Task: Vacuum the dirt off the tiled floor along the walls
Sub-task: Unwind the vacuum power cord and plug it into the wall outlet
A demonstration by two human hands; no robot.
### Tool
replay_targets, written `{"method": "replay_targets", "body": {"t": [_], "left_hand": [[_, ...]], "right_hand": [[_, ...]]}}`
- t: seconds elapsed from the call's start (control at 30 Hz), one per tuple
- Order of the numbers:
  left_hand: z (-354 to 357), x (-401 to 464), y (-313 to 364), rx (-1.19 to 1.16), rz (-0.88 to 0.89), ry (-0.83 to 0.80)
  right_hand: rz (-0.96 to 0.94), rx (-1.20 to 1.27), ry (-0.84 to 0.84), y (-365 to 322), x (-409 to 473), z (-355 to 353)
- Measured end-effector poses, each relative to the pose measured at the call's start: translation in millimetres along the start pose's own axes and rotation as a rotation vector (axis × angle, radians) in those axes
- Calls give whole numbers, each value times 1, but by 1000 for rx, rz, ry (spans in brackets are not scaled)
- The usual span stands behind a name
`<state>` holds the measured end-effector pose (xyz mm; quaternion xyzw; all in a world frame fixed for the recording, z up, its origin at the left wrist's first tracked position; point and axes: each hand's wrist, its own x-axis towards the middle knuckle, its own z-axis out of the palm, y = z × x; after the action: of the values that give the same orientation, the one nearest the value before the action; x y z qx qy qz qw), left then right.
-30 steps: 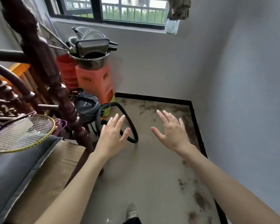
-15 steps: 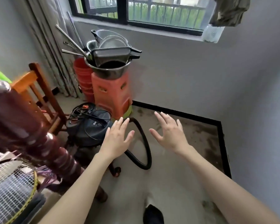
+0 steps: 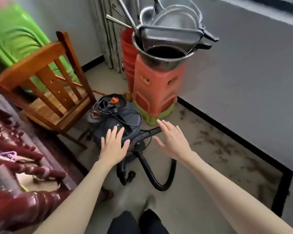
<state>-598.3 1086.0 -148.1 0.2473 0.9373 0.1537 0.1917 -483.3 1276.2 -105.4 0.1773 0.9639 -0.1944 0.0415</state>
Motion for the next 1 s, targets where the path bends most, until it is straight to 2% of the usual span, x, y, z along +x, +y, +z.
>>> {"method": "replay_targets", "body": {"t": [0.1,0.27,0.43,0.57,0.8,1.0], "left_hand": [[26,33,-23,-4,-103,7],[67,112,-66,22,-175,67],[86,187,-109,51,-151,146],[96,214,-131,71,-86,175],[111,220,-135,118,-81,167],[116,217,-131,97,-41,171]], "right_hand": [[-91,-10,-55,8,50,38],[-168,26,-116,15,138,130],[-157,121,-138,8,200,204],[-147,181,-171,-3,220,239],[-3,307,67,-15,213,256],[83,350,107,-15,200,258]]}}
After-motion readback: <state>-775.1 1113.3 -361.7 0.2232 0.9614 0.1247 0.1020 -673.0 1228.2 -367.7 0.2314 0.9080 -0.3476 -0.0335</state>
